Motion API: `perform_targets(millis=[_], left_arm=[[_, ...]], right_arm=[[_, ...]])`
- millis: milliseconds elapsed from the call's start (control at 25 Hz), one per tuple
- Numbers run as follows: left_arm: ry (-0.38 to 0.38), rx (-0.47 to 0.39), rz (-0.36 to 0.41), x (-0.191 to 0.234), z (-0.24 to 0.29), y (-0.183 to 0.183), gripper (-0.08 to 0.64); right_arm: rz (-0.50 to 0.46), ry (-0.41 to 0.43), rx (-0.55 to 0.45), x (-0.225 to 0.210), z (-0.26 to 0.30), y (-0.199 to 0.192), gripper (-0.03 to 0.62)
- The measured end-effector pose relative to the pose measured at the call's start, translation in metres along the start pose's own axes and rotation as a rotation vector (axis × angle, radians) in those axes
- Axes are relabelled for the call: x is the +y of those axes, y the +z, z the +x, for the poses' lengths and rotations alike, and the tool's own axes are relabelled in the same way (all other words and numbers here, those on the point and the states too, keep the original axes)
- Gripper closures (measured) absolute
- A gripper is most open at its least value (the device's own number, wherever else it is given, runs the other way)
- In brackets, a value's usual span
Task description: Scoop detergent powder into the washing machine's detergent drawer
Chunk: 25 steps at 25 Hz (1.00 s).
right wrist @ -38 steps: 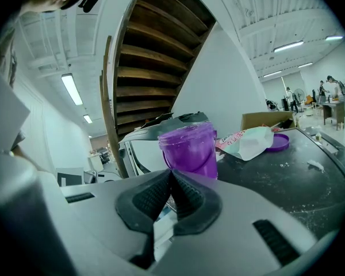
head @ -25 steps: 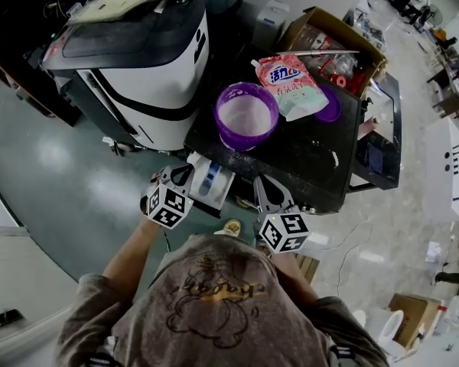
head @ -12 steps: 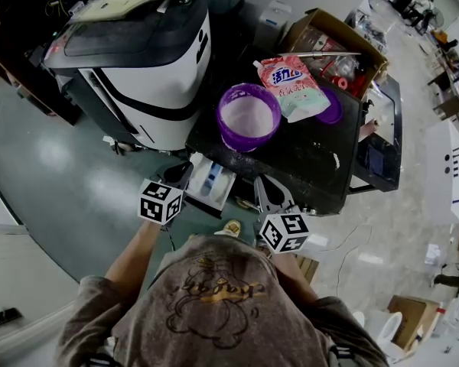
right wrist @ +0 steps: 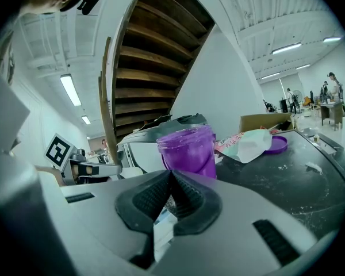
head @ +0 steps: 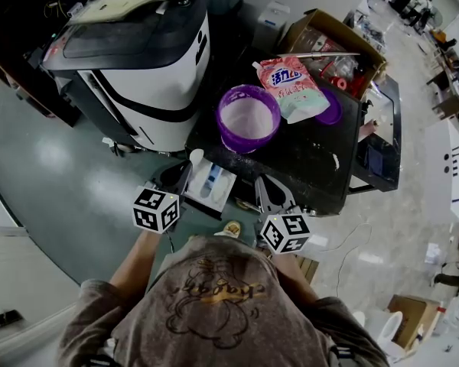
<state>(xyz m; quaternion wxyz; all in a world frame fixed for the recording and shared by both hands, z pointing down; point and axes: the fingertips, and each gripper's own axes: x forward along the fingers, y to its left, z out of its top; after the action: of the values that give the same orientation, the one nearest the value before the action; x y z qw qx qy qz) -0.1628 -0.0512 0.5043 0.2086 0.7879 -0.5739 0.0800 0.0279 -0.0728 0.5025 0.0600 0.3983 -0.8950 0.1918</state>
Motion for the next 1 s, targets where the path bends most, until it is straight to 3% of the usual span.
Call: perform_targets(millis=[680, 1000], left_arm=[[0.063, -0.150, 0.074, -0.005, -0.028, 0.034, 0.535], [0.056, -0.204, 0.065, -0.010, -0.032, 0.046, 0.536]], right_arm=[[-0.034, -0.039, -0.024, -0.011, -0.009, 0.013, 0.598], [-0.038, -0.052, -0.030, -0.014, -0.014, 0.017, 0.600]])
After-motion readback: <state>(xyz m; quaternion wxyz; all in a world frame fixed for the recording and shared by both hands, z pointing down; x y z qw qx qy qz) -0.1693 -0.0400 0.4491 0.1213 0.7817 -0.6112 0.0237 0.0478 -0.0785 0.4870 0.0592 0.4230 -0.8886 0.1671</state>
